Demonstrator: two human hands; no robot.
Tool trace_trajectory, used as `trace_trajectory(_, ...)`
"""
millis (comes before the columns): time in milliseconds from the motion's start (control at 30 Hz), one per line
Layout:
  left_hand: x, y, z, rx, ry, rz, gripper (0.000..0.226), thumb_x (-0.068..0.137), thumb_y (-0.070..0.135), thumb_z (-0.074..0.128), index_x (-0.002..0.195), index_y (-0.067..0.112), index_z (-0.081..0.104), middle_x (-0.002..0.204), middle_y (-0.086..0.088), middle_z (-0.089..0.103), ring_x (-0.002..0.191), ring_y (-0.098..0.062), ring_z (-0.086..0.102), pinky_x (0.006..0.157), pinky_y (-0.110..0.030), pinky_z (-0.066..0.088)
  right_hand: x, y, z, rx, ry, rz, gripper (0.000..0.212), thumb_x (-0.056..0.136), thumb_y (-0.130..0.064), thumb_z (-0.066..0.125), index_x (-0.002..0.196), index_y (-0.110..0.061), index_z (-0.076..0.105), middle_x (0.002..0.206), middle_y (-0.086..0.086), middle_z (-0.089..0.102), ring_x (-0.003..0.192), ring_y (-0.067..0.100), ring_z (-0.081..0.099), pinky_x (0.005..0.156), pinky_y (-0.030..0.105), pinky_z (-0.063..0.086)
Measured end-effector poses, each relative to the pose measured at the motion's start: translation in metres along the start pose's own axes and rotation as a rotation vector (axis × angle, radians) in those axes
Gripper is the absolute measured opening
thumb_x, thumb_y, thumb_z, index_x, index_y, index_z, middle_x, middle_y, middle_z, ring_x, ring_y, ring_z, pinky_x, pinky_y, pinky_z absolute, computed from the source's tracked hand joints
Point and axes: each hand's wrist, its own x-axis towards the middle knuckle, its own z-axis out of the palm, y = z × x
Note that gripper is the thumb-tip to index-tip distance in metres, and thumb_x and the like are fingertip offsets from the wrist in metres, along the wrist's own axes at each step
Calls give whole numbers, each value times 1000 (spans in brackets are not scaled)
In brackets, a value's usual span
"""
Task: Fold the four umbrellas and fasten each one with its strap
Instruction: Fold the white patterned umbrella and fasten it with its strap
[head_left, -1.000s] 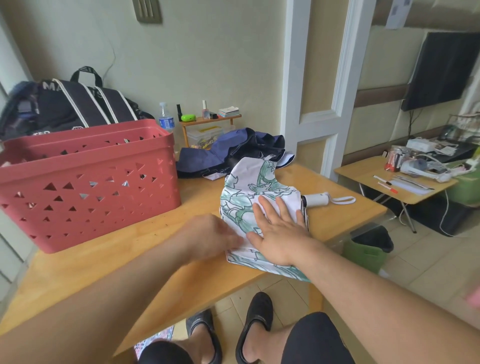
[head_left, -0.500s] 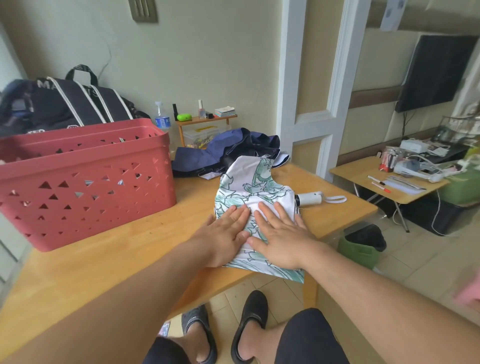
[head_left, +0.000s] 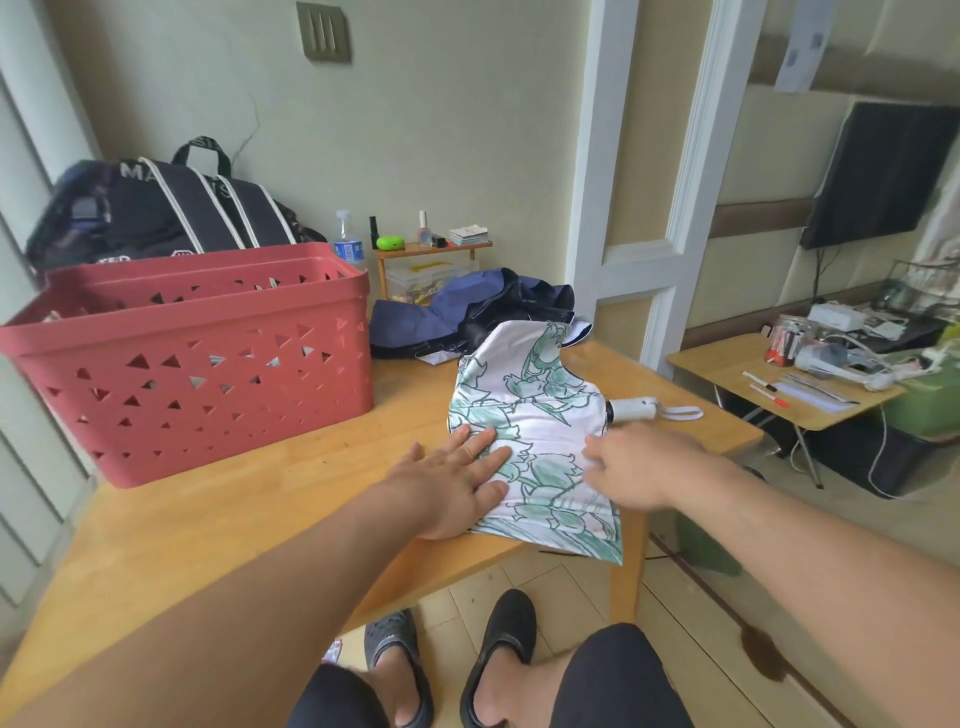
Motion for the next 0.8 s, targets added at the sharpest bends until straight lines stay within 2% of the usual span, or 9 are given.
trace_trajectory(67,0,1,-2,13,-14,0,62,106,66,11,163,48,-6,168,21,-23,157,-11,-21,126,-62,-2,3,-16,-13,-25,246,35,26,101,-35,41,95,-21,62,106,6,66,94,30,62,72,36,46)
trace_trajectory(167,0,3,-3,46,-22,-4,62,106,64,10,163,45,-7,169,20,-23,158,-13,-21,126,-62,-1,12,-39,-1,61,481,-165,31,103,-31,39,115,-20,66,122,1,68,112,27,62,84,38,46)
trace_trajectory(267,0,4,0,37,-14,6,63,107,62,9,164,42,-8,169,19,-22,157,-13,-21,127,-59,-3,16,-42,28,172,150,-273,54,109,-45,31,161,-30,30,171,-13,19,157,13,17,124,49,22)
trace_trajectory(367,-4,-3,6,7,50,62,63,106,64,11,165,42,-3,170,20,-15,158,-10,-18,128,-56,-4,13,-31,50,141,38,-179,63,107,-62,13,164,-41,-4,165,-31,-19,155,3,-19,126,58,-1)
trace_trajectory(533,-8,-6,9,17,69,78,64,106,63,13,165,41,4,172,18,-6,159,-10,-12,128,-56,-3,10,-30,55,148,47,-155,64,105,-64,9,163,-42,-6,165,-29,-21,156,5,-19,126,61,-2)
trace_trajectory(600,-10,3,-4,172,90,80,62,107,59,14,164,36,22,173,12,13,161,-18,7,128,-54,8,11,-30,51,153,20,-164,64,106,-64,10,164,-41,-6,165,-29,-21,156,6,-18,125,62,-3)
trace_trajectory(667,-8,15,-16,351,244,134,51,103,51,23,132,30,60,142,7,59,139,-24,47,115,-46,31,12,-28,49,160,16,-174,64,106,-63,11,164,-40,-5,165,-28,-20,157,7,-17,125,62,-3)
trace_trajectory(733,-2,24,-20,319,290,151,43,96,47,31,109,25,65,112,2,67,113,-24,58,102,-42,42,11,-29,49,169,15,-176,63,107,-62,12,164,-40,-4,166,-27,-20,157,8,-16,125,62,-3)
trace_trajectory(800,7,25,-16,25,311,131,49,96,48,29,113,21,66,111,-3,66,110,-28,60,98,-41,47,10,-30,50,167,19,-173,63,107,-61,11,164,-40,-3,166,-28,-19,157,8,-16,125,62,-4)
